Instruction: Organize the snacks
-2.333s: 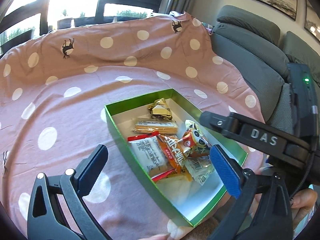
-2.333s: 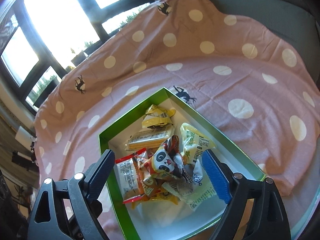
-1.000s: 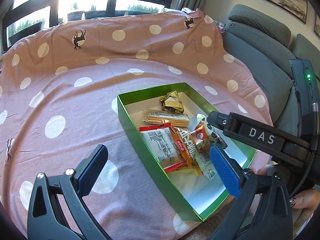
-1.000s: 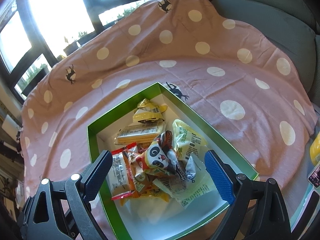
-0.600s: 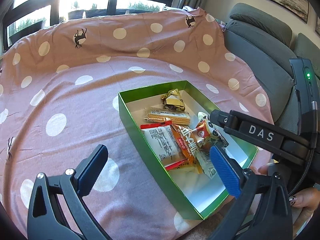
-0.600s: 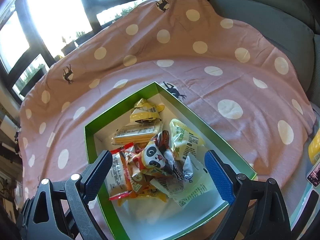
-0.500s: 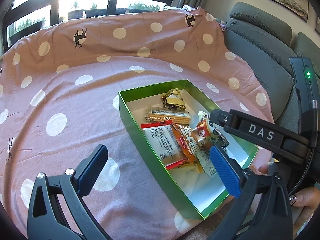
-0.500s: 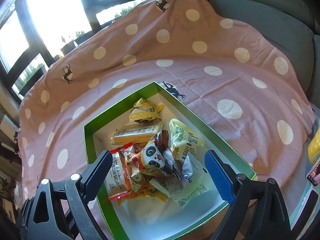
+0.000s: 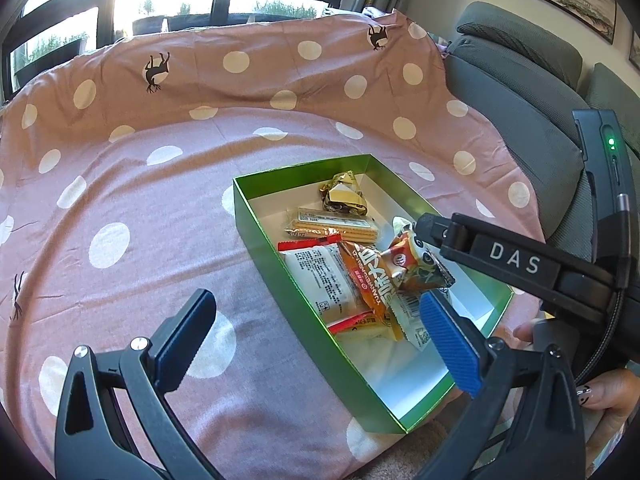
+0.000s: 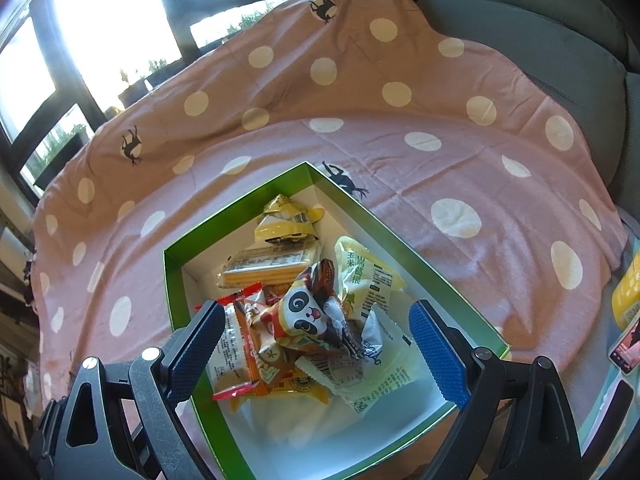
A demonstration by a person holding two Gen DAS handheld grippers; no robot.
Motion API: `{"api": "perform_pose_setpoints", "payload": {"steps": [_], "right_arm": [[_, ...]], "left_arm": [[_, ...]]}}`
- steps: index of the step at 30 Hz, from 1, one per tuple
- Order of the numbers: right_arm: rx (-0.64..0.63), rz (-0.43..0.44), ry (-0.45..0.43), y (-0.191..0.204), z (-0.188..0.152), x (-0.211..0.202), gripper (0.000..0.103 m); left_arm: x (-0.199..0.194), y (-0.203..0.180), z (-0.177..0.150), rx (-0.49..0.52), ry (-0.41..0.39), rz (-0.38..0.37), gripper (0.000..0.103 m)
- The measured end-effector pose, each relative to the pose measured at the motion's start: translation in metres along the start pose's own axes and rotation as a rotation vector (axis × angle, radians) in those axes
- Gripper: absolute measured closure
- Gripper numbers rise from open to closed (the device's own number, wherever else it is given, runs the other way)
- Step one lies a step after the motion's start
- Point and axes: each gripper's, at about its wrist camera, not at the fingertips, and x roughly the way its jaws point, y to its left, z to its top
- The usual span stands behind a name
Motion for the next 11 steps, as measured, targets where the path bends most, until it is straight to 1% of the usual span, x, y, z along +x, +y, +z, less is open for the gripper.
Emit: {"api": "perform_pose_setpoints", "payload": {"steps": [11], "right_arm": [[0.001, -0.012, 0.002, -0.001, -0.0001, -0.0003, 0.01]], "left_arm": [[0.0012, 0.001, -0.0005, -0.003, 0.007, 0.004, 0.001]]}}
